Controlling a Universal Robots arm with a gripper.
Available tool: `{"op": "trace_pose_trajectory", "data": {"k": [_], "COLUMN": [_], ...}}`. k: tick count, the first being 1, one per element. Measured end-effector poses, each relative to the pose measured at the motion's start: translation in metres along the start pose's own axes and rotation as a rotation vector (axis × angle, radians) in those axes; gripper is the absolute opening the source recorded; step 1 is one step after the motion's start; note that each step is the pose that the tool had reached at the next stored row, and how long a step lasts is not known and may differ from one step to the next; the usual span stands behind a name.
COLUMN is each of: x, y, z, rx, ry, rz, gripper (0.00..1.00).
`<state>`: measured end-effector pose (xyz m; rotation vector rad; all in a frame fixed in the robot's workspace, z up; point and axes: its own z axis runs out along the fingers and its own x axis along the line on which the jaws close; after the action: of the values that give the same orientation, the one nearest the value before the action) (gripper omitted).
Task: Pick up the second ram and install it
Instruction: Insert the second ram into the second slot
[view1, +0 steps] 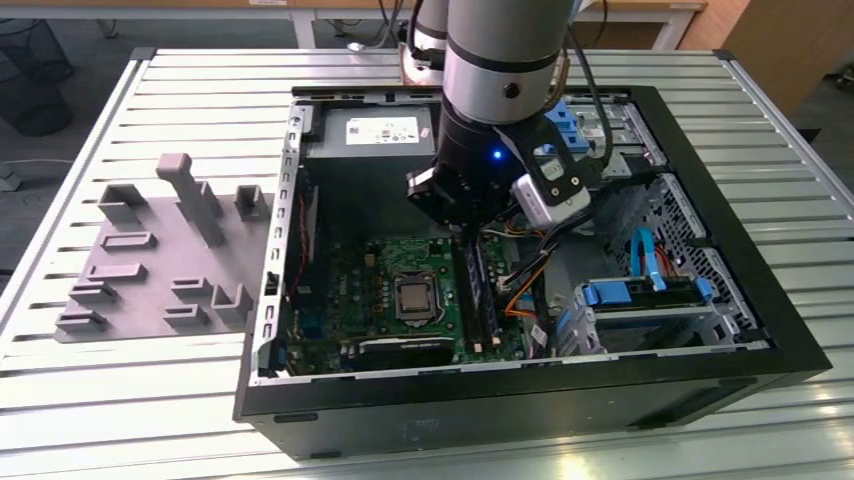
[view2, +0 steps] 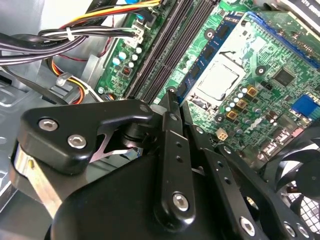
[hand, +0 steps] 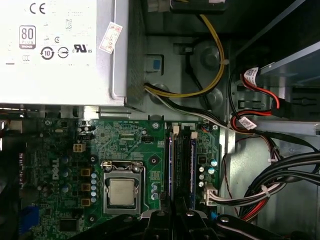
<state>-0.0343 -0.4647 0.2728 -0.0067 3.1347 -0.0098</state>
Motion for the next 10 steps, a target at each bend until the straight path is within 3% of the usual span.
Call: {"op": "trace_pose_trajectory", "data": {"k": [4,10], "x": [-0.0045,-0.0046], "y": [-0.0001,0.0000], "z": [0.0027,0.0111], "rx": [0.0000,0.0001], "ry": [0.0004,0.0005], "rz": [0.000,0.001], "gripper": [0.14,0.14]}}
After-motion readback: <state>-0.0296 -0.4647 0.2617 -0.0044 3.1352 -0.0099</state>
